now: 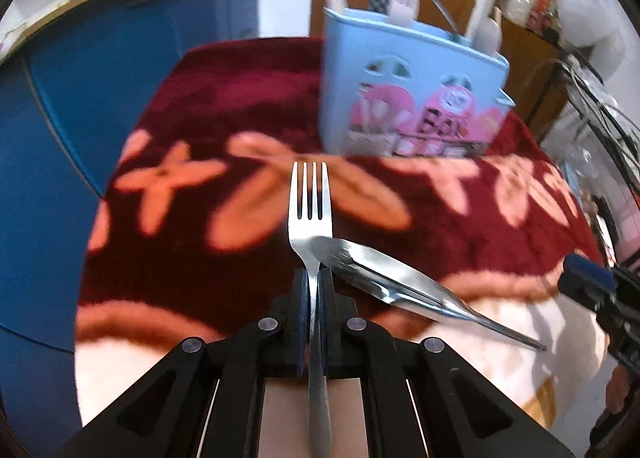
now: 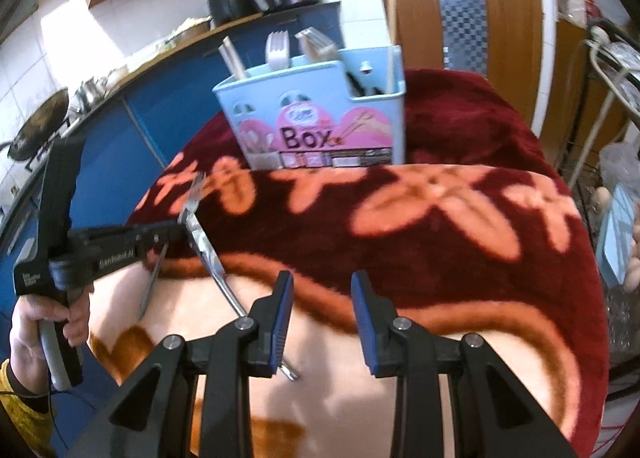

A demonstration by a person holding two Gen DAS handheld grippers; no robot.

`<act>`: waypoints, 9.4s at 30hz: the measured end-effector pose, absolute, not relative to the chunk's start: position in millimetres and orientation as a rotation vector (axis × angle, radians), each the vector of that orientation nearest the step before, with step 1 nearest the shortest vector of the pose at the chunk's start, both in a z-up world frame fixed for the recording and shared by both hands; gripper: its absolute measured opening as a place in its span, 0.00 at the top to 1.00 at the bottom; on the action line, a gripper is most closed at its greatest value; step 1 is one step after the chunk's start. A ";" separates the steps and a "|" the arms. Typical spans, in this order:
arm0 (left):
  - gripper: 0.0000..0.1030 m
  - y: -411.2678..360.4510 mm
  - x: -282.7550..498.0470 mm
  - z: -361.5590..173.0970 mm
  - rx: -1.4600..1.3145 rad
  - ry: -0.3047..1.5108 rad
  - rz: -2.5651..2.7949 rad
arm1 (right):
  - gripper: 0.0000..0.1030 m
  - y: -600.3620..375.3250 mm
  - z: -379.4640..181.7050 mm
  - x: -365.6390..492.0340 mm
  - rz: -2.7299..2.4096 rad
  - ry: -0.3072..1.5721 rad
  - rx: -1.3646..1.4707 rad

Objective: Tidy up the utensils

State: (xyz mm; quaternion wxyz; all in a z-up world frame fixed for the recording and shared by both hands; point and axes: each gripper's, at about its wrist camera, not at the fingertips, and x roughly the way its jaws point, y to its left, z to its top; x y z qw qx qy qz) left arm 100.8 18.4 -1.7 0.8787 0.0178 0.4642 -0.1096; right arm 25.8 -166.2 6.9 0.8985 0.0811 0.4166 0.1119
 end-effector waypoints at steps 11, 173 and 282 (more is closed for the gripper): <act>0.95 47.3 93.0 6.0 -0.008 0.856 -0.205 | 0.68 -109.8 -2.7 44.9 0.335 0.962 0.028; 0.22 17.9 1.6 42.4 -0.025 0.423 -0.159 | 0.00 -153.9 33.7 -36.6 0.072 0.379 0.155; 0.22 -3.6 1.7 4.5 -0.017 0.397 -0.162 | 0.00 -161.7 -13.6 -31.2 -0.011 0.348 0.127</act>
